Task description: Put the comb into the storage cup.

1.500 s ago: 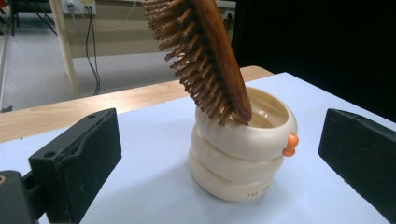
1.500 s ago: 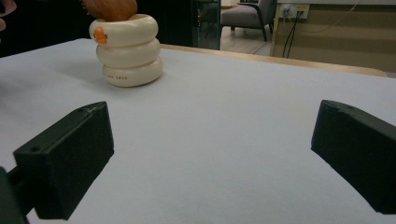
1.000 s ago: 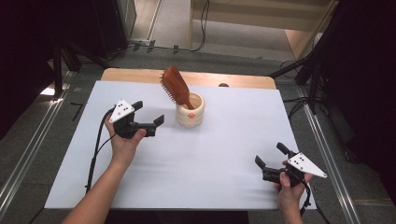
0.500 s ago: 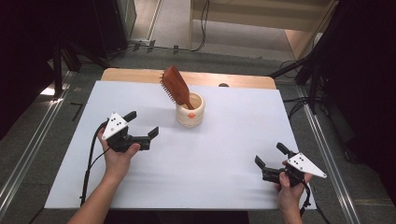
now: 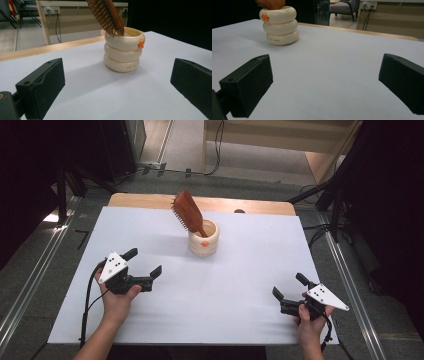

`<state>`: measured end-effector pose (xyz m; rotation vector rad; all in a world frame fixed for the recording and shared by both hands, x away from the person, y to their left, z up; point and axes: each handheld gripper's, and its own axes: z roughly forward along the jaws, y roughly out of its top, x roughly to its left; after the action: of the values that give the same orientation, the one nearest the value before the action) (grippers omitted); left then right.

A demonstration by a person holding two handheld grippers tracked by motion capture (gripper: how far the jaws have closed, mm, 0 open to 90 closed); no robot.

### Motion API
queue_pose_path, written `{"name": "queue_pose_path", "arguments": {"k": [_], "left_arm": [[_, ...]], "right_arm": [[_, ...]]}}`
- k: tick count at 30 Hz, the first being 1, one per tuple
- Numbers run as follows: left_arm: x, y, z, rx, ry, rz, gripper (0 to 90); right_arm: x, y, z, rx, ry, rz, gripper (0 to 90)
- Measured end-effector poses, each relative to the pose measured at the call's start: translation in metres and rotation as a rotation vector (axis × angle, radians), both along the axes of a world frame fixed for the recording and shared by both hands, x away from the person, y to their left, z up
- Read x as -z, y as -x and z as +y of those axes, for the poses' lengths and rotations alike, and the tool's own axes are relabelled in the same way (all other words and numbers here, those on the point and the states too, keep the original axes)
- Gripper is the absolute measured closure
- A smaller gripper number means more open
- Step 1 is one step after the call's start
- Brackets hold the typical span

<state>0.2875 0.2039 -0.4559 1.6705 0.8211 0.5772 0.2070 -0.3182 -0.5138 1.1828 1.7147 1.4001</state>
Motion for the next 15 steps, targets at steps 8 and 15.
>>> {"name": "queue_pose_path", "arguments": {"k": [8, 15], "left_arm": [[0.003, 0.012, 0.015, -0.021, 0.005, -0.002, 0.0], [0.005, 0.021, 0.029, -0.042, -0.002, -0.004, 0.0]], "right_arm": [[0.000, 0.000, 0.001, -0.001, 0.000, 0.004, 0.0], [0.000, 0.000, 0.001, 0.002, 0.002, 0.005, 0.0]]}}
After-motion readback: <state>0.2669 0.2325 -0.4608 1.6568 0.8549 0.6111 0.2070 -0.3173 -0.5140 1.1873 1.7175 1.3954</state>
